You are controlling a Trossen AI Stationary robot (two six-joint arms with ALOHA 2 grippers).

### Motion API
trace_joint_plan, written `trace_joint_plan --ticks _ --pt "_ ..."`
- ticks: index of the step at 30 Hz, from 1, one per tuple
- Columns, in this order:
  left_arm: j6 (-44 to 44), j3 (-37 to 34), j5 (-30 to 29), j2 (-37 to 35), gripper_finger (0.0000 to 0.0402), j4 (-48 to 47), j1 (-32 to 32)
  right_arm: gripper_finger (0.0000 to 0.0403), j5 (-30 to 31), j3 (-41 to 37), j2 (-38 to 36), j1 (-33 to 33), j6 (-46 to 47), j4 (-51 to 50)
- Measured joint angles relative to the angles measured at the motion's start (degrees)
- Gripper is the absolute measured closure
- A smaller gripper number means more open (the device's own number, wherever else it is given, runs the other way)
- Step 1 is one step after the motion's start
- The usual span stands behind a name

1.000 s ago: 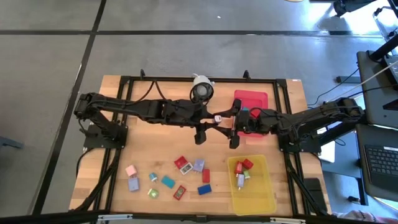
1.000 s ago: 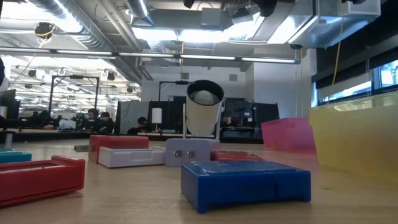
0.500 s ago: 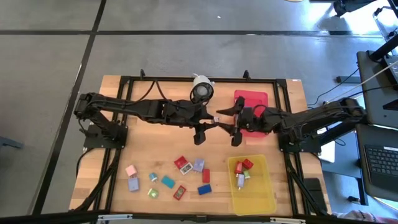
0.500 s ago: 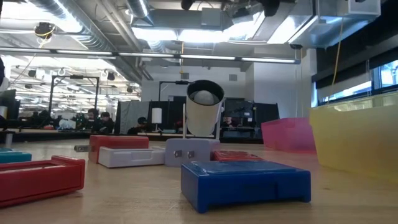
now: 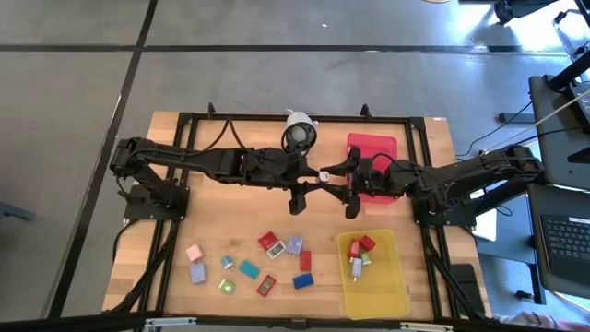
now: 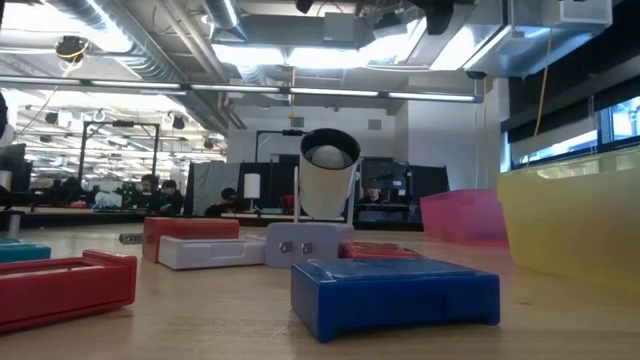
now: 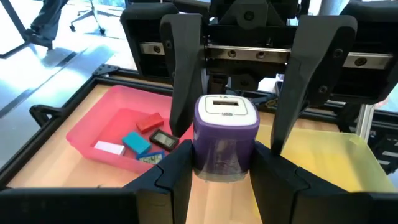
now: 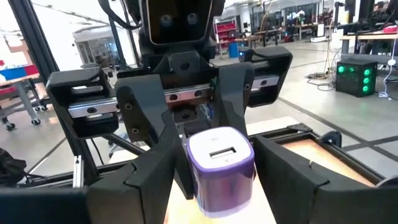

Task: Pick & Place Office items
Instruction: Put the violet charger adapter into the yellow bin

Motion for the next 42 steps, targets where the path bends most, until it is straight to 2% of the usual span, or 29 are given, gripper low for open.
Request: trace_joint_plan --ticks 8,15,24,28,32,35,38,40,42 --pt "1.0 0.0 -0.1 0.0 0.0272 0.7 0.0 0.0196 -0.2 0.0 0.0 0.0 0.0 0.0" --pt "0.6 0.0 0.3 0.0 0.0269 0.8 0.0 0.0267 -0.2 0.0 0.0 0.0 -0.5 -0.3" --pt "0.4 0.0 -3.1 0.0 0.0221 1.3 0.1 0.0266 2.0 0.0 -0.8 0.0 0.0 -0.8" --pt "-0.8 0.0 -4.8 0.0 0.0196 1.3 0.1 0.0266 2.7 0.0 -3.3 0.0 0.8 -5.8" --pt "-2.8 0.1 -5.3 0.0 0.0172 1.6 0.2 0.0266 3.1 0.0 -7.4 0.0 5.6 -17.8" --pt "-4.1 0.2 -6.0 -0.1 0.0160 1.2 0.2 0.0267 -3.0 0.0 -11.1 0.0 14.9 -28.2" --pt "-4.6 0.2 -7.5 -0.1 0.0158 1.0 0.2 0.0267 -14.9 0.0 -13.6 1.2 25.2 -38.9" --pt "-4.7 0.2 -8.3 -0.1 0.0159 0.6 0.2 0.0267 -21.1 0.0 -14.0 3.1 29.7 -44.0" --pt "-5.2 0.1 -8.3 -0.1 0.0160 0.4 0.2 0.0265 -24.3 0.0 -13.9 6.4 33.4 -49.4"
